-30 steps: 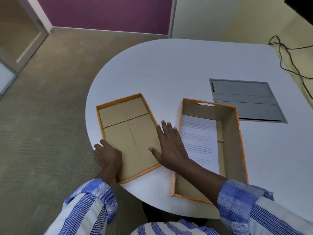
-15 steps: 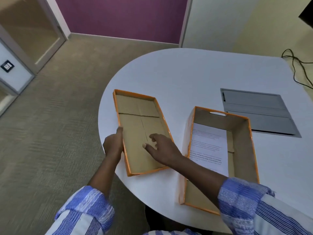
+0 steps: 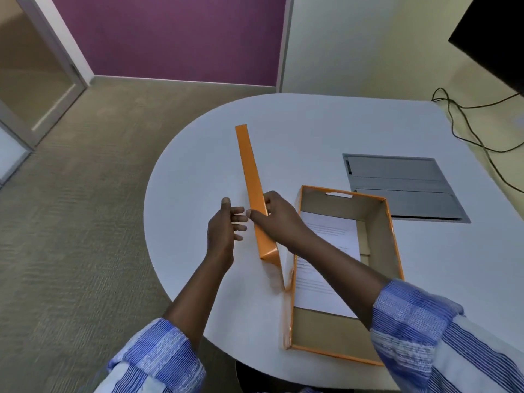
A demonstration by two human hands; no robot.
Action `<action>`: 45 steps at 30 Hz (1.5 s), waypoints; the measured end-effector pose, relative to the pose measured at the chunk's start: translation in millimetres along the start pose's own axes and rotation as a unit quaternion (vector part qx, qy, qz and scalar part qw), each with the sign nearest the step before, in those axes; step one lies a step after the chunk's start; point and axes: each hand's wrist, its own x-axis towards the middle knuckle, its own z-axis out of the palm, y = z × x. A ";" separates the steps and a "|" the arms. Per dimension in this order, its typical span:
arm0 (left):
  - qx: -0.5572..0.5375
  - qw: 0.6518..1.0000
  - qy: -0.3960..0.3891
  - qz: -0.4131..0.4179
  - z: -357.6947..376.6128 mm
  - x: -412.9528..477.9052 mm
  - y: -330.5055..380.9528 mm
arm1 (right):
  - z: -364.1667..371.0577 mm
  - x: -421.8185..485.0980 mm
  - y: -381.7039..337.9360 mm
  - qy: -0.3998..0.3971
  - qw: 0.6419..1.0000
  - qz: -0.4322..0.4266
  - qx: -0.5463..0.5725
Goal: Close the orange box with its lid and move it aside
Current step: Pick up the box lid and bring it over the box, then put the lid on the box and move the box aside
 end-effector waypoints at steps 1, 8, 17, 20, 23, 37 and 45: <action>0.028 0.999 0.017 -0.014 4.3 1.5 -4.6 | -8.3 -2.3 0.1 -0.007 0.999 0.001 0.036; -0.003 0.976 -0.071 -0.207 17.0 -5.4 -38.6 | -71.4 -32.3 18.0 -0.055 0.948 0.041 0.310; 0.103 0.992 -0.056 -0.055 51.9 -22.1 -36.7 | -150.4 -93.1 109.0 0.119 0.979 0.152 0.061; 0.182 0.980 -0.084 -0.011 70.2 -31.0 -26.5 | -153.6 -109.7 147.9 0.177 0.963 0.203 0.016; 0.256 0.961 -0.100 0.038 87.0 -40.7 -22.5 | -149.4 -125.0 175.8 0.193 0.952 0.237 -0.023; 0.353 0.931 -0.092 0.019 112.3 -90.0 -44.8 | -149.5 -168.5 216.5 0.113 0.953 0.256 -0.116; 0.421 0.895 -0.128 -0.081 83.3 -126.3 -50.8 | -163.5 -198.7 221.4 -0.022 0.942 0.332 0.037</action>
